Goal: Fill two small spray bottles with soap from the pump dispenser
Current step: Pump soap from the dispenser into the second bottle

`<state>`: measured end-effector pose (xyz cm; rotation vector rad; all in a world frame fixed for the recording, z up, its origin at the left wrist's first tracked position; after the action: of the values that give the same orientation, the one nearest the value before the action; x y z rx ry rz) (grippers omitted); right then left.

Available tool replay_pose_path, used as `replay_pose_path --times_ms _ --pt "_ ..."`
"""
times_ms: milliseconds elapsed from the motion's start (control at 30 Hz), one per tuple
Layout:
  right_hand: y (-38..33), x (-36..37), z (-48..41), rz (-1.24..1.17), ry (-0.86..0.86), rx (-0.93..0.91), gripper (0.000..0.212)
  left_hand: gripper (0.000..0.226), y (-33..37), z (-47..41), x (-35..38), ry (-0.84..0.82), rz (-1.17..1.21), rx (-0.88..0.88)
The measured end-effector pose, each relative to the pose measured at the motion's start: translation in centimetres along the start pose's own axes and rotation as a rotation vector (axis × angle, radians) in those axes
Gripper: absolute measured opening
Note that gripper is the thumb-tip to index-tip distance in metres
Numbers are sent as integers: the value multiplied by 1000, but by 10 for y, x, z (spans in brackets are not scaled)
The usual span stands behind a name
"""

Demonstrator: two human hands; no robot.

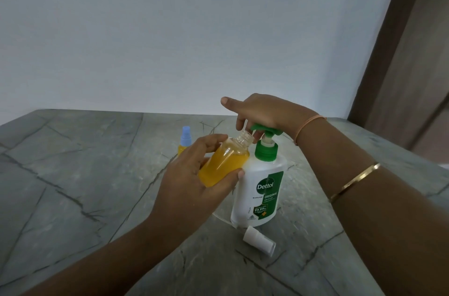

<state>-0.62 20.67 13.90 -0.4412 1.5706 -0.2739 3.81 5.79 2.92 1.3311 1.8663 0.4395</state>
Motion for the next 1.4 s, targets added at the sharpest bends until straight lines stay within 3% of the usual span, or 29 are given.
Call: replay_pose_path --times_ms 1400 --pt "0 4 -4 53 21 -7 65 44 0 0 0 13 -2 18"
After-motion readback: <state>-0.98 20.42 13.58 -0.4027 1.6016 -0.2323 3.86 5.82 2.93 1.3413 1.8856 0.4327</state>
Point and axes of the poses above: each hand's wrist, its own z-axis away from the middle knuckle, its own x-axis out of the palm, y = z × x, the point moved 1 cm from there along -z, towards the middle knuckle, and after that the axes turned 5 degrees about -x, right-handed, at the moved point
